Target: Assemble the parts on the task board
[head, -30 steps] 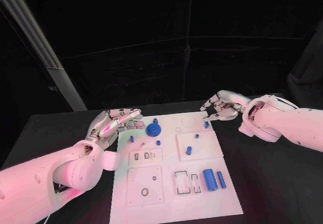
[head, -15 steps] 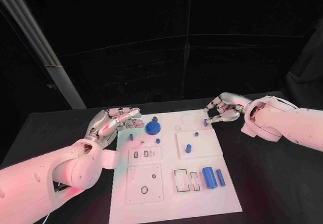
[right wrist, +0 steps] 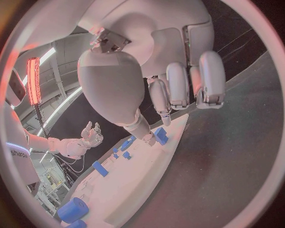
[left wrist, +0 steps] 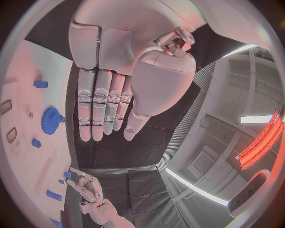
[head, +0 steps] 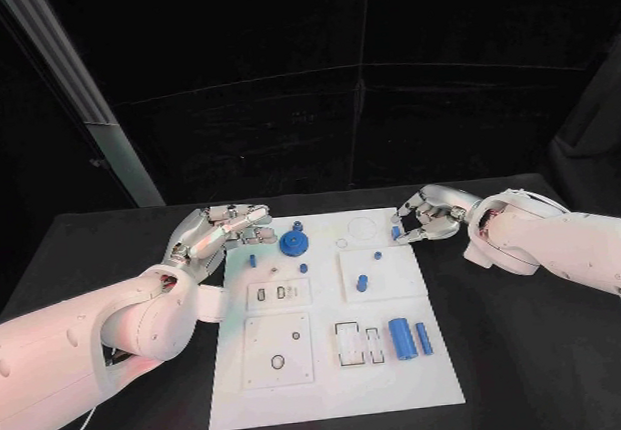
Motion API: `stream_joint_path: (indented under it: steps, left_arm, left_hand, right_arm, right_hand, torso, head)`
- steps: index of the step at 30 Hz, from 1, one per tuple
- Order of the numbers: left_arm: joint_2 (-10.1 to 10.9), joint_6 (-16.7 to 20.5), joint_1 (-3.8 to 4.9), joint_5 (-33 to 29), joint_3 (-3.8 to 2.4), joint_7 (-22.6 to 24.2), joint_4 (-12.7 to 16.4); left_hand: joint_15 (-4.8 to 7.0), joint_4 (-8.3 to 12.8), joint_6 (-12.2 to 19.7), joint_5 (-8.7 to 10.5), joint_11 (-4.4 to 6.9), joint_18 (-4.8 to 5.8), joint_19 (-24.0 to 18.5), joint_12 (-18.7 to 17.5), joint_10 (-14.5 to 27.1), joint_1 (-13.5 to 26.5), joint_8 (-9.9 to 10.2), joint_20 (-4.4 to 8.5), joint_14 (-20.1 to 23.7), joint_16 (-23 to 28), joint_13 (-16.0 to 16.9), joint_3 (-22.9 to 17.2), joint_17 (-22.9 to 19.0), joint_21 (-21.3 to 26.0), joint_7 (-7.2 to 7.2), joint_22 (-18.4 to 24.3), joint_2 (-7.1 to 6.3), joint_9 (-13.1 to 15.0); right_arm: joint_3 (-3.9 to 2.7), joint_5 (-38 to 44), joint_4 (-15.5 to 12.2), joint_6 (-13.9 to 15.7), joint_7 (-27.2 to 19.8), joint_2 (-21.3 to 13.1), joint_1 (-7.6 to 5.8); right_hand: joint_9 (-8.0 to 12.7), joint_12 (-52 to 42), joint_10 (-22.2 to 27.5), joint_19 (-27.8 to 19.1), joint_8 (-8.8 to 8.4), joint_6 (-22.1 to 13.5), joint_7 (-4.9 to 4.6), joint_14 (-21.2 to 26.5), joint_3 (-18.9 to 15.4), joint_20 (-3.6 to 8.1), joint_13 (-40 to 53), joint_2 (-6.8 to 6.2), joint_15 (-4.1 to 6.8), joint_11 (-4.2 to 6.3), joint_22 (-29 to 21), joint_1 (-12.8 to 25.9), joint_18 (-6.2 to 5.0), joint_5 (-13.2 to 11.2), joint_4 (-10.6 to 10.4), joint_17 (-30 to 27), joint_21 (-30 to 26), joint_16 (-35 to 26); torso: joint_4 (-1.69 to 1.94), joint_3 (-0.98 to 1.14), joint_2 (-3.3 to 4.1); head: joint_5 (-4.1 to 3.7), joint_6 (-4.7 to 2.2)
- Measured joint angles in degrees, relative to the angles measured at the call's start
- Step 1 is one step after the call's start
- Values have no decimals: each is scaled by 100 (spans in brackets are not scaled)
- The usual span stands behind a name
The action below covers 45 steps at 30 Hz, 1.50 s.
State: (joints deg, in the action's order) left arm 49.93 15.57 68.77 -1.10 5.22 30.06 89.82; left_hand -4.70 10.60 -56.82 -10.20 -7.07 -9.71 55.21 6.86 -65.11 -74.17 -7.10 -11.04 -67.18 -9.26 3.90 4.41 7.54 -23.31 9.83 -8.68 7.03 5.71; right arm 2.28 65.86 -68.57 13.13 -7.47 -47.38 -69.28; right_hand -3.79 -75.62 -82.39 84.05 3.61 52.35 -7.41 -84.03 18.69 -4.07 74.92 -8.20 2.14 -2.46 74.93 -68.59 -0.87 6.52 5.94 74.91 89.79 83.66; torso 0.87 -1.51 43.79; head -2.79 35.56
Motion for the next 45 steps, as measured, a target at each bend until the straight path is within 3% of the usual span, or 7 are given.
stream_joint_path:
  steps: [9, 24, 30, 33, 40, 45]
  left_arm:
    - [-2, -3, -2, 0, 2, -3, -3]
    - [-4, -6, -4, 0, 2, -15, -4]
    - [-4, -6, -4, 0, 2, -21, -4]
    - [-4, -7, -4, 0, 2, -24, -4]
    - [3, -8, -4, 0, 3, -32, -3]
    - [18, -8, -4, 0, 3, -37, 6]
  left_hand:
    - [0, 0, 0, 0, 0, 0, 0, -29, 0, 0, 22, 0, 0, 29, 0, 0, -1, 0, 0, 8, 0, -6]
    - [0, 0, 0, 0, 0, 0, 0, -29, 0, 0, 22, 0, 0, 28, 1, 0, -1, 0, 0, 8, 0, -5]
    - [0, 16, 0, 0, 0, 0, 0, -29, 0, 0, 22, 0, 0, 28, 1, 16, -1, 0, 0, 7, 0, -5]
    - [0, 16, 0, 0, 0, 0, 0, -29, 0, 0, 22, -1, 0, 28, 1, 16, -1, 0, 0, 7, 0, -5]
    - [0, 16, 0, 0, 0, 0, 0, -29, 0, 0, 22, 0, 0, 28, 1, 16, -2, 0, 0, 7, 0, -5]
    - [0, 16, 0, 0, 0, 0, 0, -29, 0, 0, 22, -1, 0, 28, 1, 16, -2, 0, 0, 12, 0, -5]
  right_arm:
    - [-1, 65, 58, -21, 36, 81, 39]
    - [-2, 127, 96, -48, 65, 131, 53]
    - [-2, 117, 89, -4, 54, 134, 55]
    - [-2, 85, 80, 64, 44, 131, 55]
    - [-4, -46, -71, 324, 32, 32, 55]
    - [-8, -138, -450, 512, 91, -93, 46]
  right_hand:
    - [-33, -67, -3, 0, 59, 240, 33, 0, 46, 0, 0, 200, 0, 3, 0, -22, 0, 0, 46, 0, 0, 30]
    - [-70, -155, -85, 0, 156, 749, 120, 2, 155, 0, 0, 421, 2, 85, -1, 44, 0, 28, 103, -1, 0, 77]
    - [-98, -192, -129, -7, 219, 1036, 196, -2, 247, 37, 0, 533, 85, 134, -1, 66, 0, 33, 122, -1, 0, 113]
    - [-113, -192, -123, -13, 255, 1063, 172, 0, 271, 56, 0, 578, 107, 166, -1, 53, 1, 67, 126, -1, 0, 114]
    - [-114, -192, -123, 1, 262, 1087, 147, 9, 293, 82, 0, 666, 115, 207, -1, 67, 1, 93, 148, -1, 0, 117]
    - [-113, -192, -123, 0, 262, 1087, 147, -2, 292, 82, 0, 691, 126, 207, -1, 89, 1, 94, 148, -1, 0, 117]
  torso:
    - [2, 1, -1]
    - [1, 1, -3]
    - [-2, 3, -4]
    - [-3, 4, -5]
    - [-4, 2, -11]
    - [-3, -5, -17]
  head:
    - [-1, 18]
    - [-4, 44]
    - [-10, 52]
    - [-12, 52]
    - [-25, 54]
    - [-30, 40]
